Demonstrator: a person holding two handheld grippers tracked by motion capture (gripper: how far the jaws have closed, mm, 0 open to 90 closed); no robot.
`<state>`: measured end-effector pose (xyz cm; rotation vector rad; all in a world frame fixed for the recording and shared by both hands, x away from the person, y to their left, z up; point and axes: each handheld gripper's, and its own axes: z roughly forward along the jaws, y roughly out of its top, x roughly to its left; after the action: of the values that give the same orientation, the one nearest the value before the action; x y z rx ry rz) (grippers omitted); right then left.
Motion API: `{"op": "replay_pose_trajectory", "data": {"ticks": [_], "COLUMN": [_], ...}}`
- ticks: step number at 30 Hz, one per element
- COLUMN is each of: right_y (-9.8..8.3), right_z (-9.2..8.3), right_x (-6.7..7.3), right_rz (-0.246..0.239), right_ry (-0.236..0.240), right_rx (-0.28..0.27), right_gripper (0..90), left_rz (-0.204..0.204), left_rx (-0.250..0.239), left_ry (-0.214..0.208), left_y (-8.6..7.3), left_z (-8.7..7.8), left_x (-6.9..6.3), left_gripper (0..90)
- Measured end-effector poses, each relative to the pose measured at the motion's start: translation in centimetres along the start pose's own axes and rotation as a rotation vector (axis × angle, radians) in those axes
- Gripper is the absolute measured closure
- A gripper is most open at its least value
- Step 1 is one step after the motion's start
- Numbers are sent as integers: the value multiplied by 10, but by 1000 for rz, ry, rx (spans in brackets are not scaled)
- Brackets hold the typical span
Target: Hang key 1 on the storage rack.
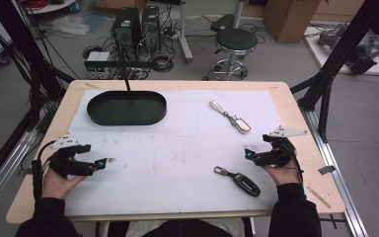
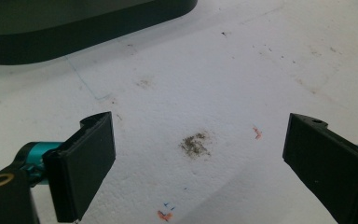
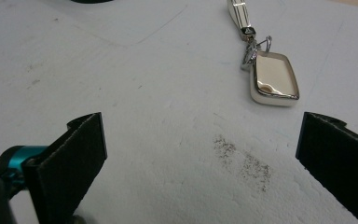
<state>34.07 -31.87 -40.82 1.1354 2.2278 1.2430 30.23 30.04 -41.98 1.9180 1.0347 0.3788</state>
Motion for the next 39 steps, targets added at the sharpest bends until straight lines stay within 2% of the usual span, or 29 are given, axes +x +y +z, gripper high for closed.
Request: {"op": "replay_pose_trajectory", "data": {"ticks": [6, 9, 28, 37, 39], "right_y": [0, 0, 2, 16, 19], "right_z": [0, 0, 1, 10, 10], "right_x": [0, 0, -1, 6, 6], "right_rz": [6, 5, 19, -12, -7], "right_ry": [4, 4, 6, 11, 9], "right_rx": [-4, -8, -13, 2, -2], "right_gripper": [8, 8, 8, 8, 9], "left_rz": [3, 2, 6, 12, 11], "left_rx": [-4, -13, -17, -16, -17], "left_ry": [2, -13, 5, 14, 14], "left_y": [-1, -2, -4, -4, -4], "left_z": [-1, -1, 0, 0, 0], "left_x": [-1, 0, 2, 0, -1], "left_gripper": [98, 98, 98, 98, 98]}}
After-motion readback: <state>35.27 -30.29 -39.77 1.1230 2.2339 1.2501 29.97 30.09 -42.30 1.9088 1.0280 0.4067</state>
